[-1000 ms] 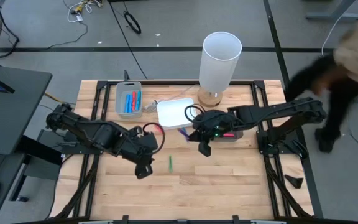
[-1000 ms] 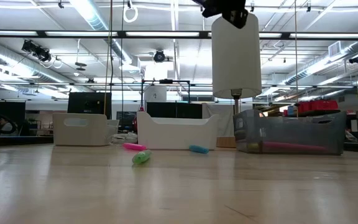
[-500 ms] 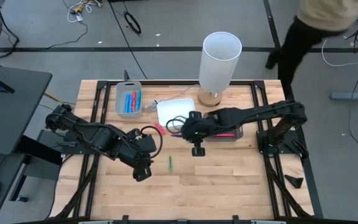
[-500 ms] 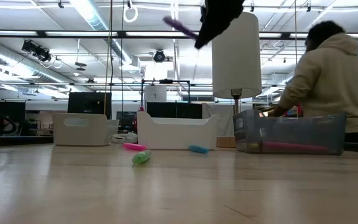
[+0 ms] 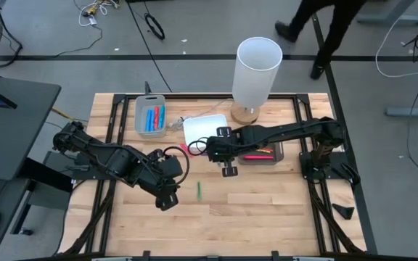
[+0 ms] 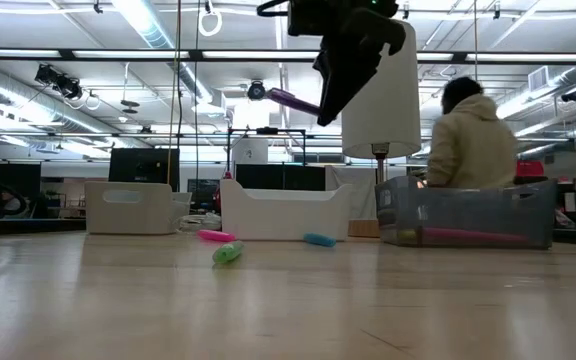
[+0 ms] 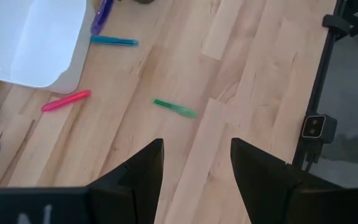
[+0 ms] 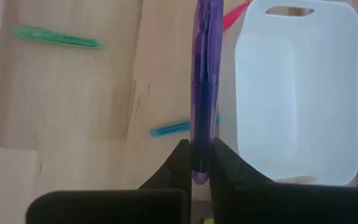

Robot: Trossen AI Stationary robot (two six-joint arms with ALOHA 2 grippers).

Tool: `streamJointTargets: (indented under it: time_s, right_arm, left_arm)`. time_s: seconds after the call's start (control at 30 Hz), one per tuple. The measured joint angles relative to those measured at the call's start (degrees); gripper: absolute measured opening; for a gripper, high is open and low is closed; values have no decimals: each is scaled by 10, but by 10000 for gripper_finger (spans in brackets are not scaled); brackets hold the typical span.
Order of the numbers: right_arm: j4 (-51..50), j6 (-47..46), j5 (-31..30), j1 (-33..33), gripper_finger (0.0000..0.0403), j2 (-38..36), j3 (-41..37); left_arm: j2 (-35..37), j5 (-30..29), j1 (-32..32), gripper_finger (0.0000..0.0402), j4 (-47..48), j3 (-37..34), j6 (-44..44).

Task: Pick & Place Markers
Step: Put the transparent purple pen into the white bin

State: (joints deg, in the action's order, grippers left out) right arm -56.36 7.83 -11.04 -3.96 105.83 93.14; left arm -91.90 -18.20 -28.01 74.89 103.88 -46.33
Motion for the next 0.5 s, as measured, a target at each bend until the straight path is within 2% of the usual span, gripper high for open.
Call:
streamJointTargets:
  time_s: [0.5]
  right_arm:
    - [109, 123, -21, 82, 17, 2, 0]
  left_arm:
    - [0, -4, 0, 193, -1, 0, -8]
